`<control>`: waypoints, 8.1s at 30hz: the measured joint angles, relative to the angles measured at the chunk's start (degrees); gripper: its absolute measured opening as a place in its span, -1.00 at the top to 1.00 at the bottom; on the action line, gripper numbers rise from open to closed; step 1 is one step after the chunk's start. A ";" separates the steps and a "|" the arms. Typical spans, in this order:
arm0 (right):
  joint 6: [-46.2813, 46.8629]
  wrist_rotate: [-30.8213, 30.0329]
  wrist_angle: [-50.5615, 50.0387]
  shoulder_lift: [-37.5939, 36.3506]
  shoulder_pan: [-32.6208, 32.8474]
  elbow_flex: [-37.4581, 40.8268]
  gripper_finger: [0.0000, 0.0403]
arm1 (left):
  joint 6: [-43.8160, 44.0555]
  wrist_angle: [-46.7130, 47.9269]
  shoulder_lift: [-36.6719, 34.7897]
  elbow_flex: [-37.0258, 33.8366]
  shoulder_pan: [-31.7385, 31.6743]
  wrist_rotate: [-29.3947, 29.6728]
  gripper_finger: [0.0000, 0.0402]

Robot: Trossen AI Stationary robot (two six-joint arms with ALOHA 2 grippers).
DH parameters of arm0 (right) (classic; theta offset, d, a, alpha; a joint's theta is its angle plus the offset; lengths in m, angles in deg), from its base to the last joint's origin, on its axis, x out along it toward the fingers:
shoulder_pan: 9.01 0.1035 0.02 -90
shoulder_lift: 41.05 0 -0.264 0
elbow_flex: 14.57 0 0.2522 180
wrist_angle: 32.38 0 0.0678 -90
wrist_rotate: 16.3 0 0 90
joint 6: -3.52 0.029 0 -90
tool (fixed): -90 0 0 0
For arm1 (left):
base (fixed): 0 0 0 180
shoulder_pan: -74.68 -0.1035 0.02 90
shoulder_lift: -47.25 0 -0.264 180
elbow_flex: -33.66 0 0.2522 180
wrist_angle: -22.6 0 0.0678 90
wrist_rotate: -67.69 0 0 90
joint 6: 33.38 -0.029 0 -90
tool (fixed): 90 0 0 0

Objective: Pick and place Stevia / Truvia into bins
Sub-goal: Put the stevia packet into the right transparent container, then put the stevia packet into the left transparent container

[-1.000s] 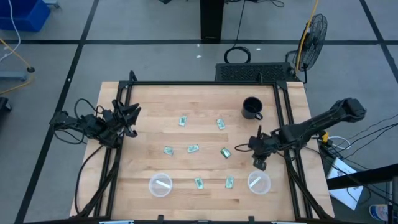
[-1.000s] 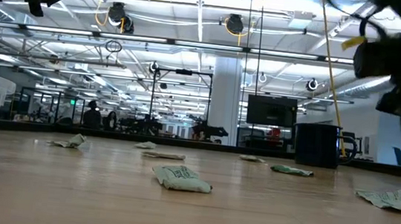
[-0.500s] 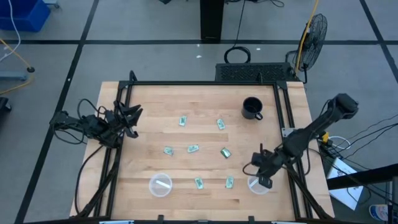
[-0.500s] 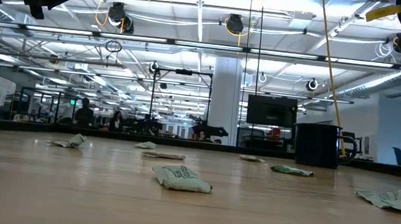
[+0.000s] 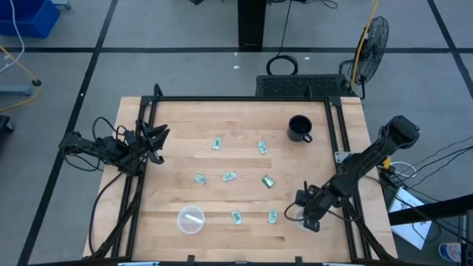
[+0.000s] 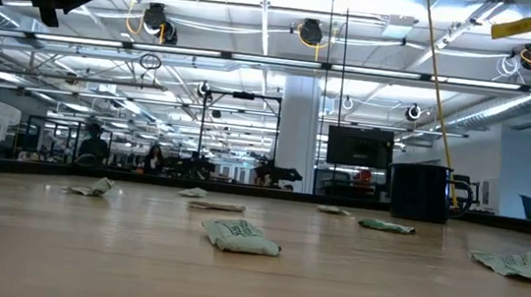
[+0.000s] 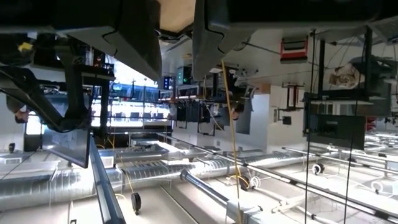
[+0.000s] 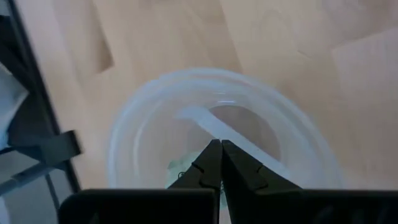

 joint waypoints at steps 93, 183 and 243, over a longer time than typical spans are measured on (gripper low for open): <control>-57.77 -44.87 35.70 -26.18 -21.93 22.05 0.28 | 23.73 -1.79 95.79 25.52 -35.92 -33.90 0.54; -56.33 -43.39 37.65 -26.18 -22.23 22.05 0.24 | 18.78 3.25 91.33 25.38 -35.18 -25.61 0.99; -58.67 -43.41 39.79 -26.20 -22.21 22.03 0.24 | 29.32 25.38 69.44 25.31 -28.72 -38.09 0.97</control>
